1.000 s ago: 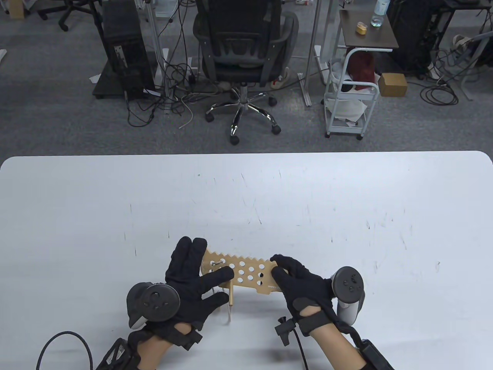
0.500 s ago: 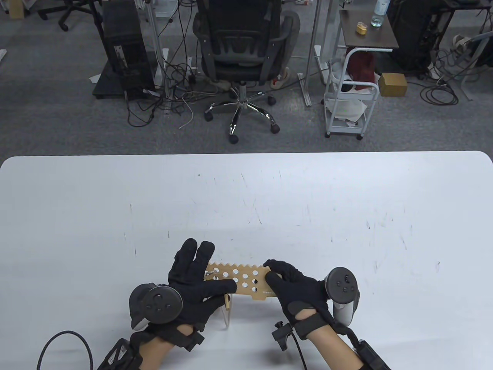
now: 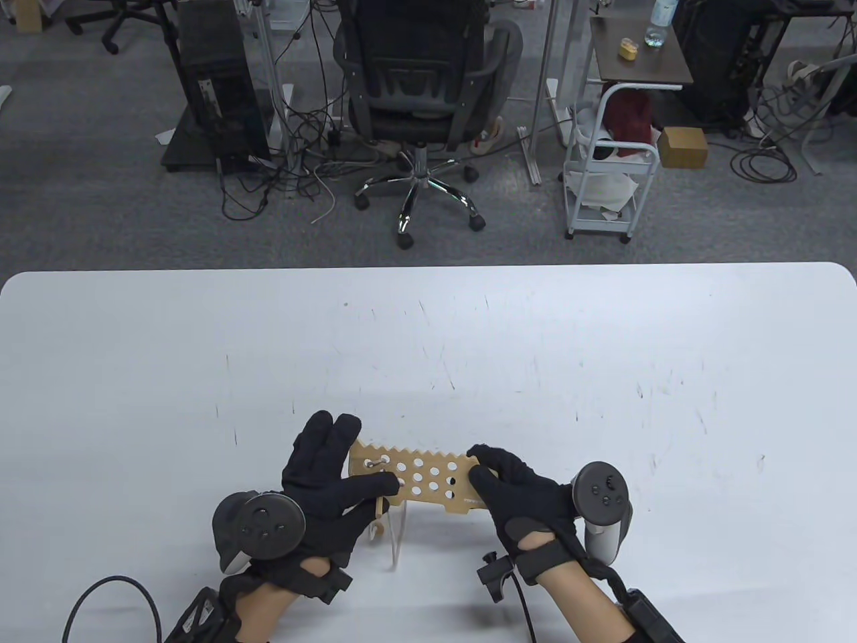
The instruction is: Thread rope through all holes on crocodile lacing toy
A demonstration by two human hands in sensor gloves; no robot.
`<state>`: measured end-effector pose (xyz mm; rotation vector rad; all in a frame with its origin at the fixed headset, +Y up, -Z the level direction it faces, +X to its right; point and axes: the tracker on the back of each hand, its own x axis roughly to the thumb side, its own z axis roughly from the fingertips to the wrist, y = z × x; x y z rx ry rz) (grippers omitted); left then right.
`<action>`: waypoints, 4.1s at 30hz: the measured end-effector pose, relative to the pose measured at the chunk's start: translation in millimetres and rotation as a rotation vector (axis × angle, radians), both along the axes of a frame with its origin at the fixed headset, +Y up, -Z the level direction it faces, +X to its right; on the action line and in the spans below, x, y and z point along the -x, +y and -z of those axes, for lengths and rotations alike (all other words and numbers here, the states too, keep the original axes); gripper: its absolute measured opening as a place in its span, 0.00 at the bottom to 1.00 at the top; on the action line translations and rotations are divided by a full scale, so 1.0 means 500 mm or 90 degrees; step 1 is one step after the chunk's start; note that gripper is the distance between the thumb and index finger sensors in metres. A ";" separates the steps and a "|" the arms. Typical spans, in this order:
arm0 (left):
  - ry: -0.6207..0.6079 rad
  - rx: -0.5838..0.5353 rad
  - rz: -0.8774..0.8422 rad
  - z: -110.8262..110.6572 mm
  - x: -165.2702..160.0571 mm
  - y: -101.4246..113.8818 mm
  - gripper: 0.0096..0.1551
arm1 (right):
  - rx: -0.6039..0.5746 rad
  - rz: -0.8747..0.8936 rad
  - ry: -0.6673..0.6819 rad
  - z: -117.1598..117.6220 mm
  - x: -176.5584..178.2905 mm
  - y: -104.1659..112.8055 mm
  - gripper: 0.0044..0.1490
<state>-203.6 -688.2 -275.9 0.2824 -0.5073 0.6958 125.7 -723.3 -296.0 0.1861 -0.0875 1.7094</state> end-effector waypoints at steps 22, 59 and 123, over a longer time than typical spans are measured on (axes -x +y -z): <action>0.100 0.011 -0.048 0.023 0.073 0.014 0.24 | 0.018 0.012 -0.044 0.019 -0.037 -0.007 0.30; 0.196 0.017 -0.132 0.041 0.165 0.027 0.24 | 0.062 0.039 -0.155 0.062 -0.125 -0.030 0.30; 0.288 0.047 -0.232 0.048 0.258 0.027 0.25 | 0.097 0.066 -0.341 0.092 -0.255 -0.056 0.29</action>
